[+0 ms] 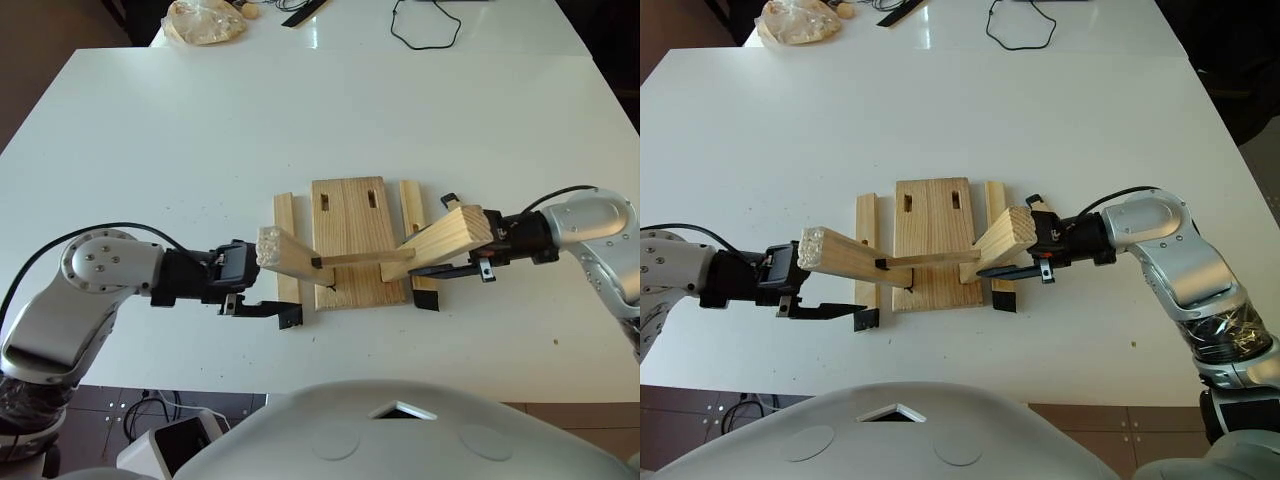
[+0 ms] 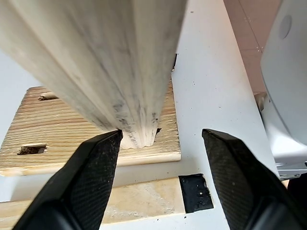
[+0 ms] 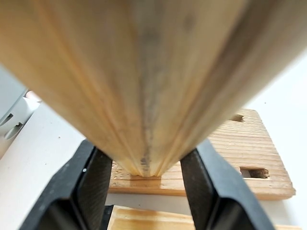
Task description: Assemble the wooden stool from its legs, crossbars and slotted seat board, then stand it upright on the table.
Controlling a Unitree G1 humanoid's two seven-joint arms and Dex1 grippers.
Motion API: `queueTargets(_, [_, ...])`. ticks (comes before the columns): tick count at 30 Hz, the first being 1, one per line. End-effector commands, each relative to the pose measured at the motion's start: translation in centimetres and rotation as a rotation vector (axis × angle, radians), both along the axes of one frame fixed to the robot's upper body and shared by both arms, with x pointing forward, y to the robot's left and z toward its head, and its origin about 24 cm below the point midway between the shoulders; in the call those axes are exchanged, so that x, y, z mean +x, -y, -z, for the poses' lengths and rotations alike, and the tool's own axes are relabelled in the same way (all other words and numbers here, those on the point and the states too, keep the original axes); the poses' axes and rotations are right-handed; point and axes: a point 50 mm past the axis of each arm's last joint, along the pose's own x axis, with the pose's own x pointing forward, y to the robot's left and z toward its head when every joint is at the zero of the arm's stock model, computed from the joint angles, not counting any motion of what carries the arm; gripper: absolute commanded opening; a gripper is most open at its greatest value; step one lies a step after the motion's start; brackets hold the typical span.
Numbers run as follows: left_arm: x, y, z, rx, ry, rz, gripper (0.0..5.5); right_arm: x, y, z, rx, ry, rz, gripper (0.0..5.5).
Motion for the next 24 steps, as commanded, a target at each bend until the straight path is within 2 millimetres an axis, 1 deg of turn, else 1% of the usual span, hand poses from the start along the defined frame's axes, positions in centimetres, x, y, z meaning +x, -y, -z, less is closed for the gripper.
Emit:
queueTargets(1, [-0.2, 2.5, -0.2, -0.046, 0.034, 0.122, 3.09, -0.4, -1.6, 2.3, -0.091, -0.087, -0.076, 2.03])
queueTargets(3, [0.0, 2.9, -0.1, -0.045, 0.038, 0.133, 3.09, -0.3, -2.1, 2.5, -0.093, -0.094, -0.099, 2.03])
queueTargets(8, [0.4, 4.6, 0.0, -0.074, 0.038, 0.206, 3.09, 0.0, -3.8, 3.4, -0.089, -0.133, -0.159, 2.03])
queueTargets(14, [0.2, 5.2, 0.3, -0.077, 0.031, 0.241, 3.09, 0.2, -4.6, 4.1, -0.054, -0.206, -0.146, 2.03])
queueTargets(19, [0.8, 6.7, 0.2, -0.110, 0.054, 0.266, 3.09, 0.0, -5.4, 4.7, -0.046, -0.232, -0.154, 2.02])
queueTargets(22, [1.1, 6.5, 0.7, -0.096, 0.059, 0.242, 3.09, 0.1, -5.6, 4.7, -0.050, -0.231, -0.156, 2.02])
queueTargets(24, [1.4, 5.6, 1.3, -0.071, 0.032, 0.169, 3.09, 0.2, -5.2, 4.4, -0.053, -0.223, -0.143, 2.02])
